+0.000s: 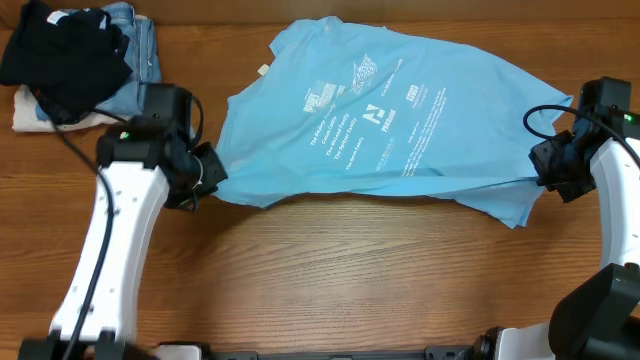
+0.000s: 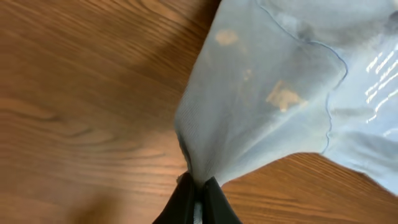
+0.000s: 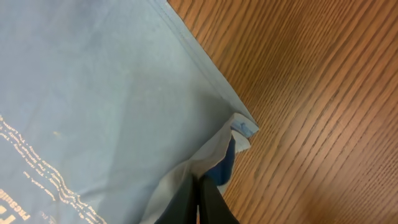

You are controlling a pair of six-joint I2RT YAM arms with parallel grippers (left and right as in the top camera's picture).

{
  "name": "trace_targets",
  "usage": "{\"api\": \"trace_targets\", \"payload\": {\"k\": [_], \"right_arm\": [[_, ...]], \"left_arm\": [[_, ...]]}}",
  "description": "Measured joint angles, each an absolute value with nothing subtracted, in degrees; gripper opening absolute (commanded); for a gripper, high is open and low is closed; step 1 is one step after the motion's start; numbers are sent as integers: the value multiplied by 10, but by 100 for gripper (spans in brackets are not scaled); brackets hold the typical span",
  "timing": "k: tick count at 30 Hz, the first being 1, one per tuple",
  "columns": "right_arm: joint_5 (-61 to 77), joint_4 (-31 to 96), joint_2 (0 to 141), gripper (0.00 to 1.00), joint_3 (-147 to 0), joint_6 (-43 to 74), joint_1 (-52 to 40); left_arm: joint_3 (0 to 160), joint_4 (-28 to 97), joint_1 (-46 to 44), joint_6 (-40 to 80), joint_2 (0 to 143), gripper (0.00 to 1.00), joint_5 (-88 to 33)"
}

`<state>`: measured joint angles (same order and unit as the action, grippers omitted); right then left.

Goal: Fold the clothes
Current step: 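Pull the hem corners apart, left gripper down-left, right gripper rightward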

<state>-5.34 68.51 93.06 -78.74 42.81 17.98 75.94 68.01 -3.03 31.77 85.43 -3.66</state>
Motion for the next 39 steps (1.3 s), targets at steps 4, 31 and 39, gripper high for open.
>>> {"api": "trace_targets", "payload": {"k": [4, 31, 39], "right_arm": [[-54, 681, 931, 4, -787, 429, 180], [-53, 713, 931, 4, -840, 414, 287], [-53, 749, 931, 4, -840, 418, 310]], "left_arm": [[759, 716, -30, 328, 766, 4, -29], [759, 790, -258, 454, 692, 4, -18], [759, 762, -270, 471, 719, 4, 28]]}}
